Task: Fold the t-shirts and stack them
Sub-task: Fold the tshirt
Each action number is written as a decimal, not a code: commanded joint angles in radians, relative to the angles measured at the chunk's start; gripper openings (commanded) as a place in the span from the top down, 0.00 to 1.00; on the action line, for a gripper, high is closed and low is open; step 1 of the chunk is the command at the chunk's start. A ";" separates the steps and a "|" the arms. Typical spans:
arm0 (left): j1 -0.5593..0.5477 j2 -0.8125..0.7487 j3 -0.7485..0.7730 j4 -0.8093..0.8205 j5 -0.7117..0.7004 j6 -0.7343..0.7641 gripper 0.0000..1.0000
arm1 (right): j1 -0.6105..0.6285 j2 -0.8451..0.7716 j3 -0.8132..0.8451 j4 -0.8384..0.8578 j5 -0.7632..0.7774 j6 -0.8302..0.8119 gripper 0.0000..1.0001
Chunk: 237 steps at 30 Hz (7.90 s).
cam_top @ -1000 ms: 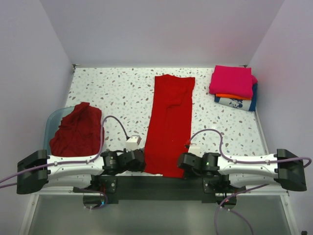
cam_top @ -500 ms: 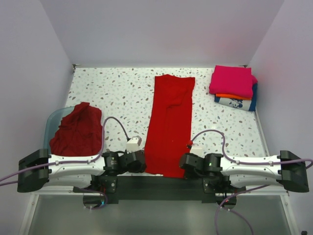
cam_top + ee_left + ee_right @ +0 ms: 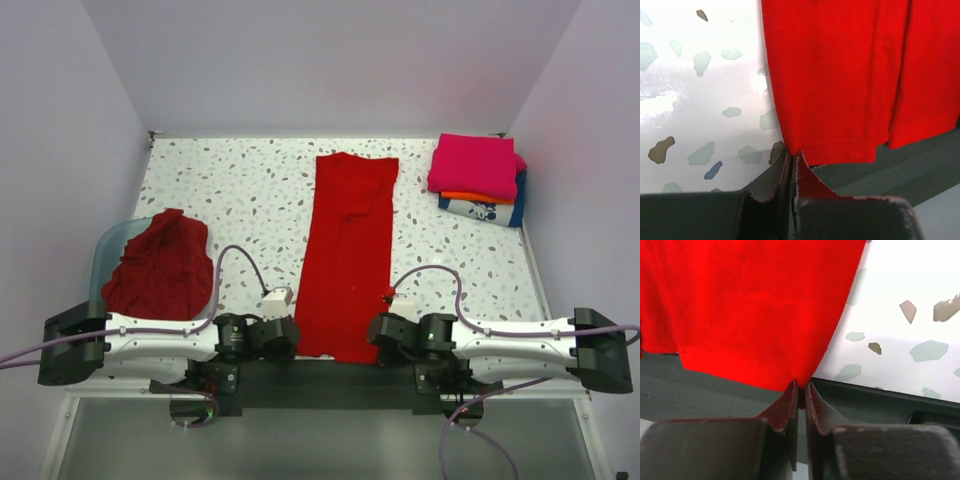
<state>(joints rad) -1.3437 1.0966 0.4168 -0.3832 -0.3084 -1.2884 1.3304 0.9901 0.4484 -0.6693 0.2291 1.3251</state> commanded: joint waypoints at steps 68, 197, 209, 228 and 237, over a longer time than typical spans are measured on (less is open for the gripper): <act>0.606 0.631 0.763 0.073 -0.029 0.498 1.00 | -0.807 0.654 0.699 0.137 -0.011 -0.734 1.00; 0.526 0.244 0.272 0.239 0.137 0.571 1.00 | -0.815 0.205 0.230 0.136 -0.206 -0.696 1.00; 0.342 -0.007 0.191 0.098 0.072 0.448 1.00 | -0.646 -0.054 0.202 -0.128 -0.157 -0.597 1.00; 0.040 -0.221 0.232 -0.045 0.042 0.337 1.00 | -0.602 -0.363 0.371 -0.483 -0.220 -0.566 1.00; -0.107 -0.190 0.364 -0.106 -0.044 0.275 1.00 | -0.602 -0.370 0.556 -0.604 -0.198 -0.586 1.00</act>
<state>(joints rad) -1.4158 0.8982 0.7017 -0.4465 -0.2924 -0.9791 0.7265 0.6193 0.9245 -1.2034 0.0093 0.7578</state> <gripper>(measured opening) 0.031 0.032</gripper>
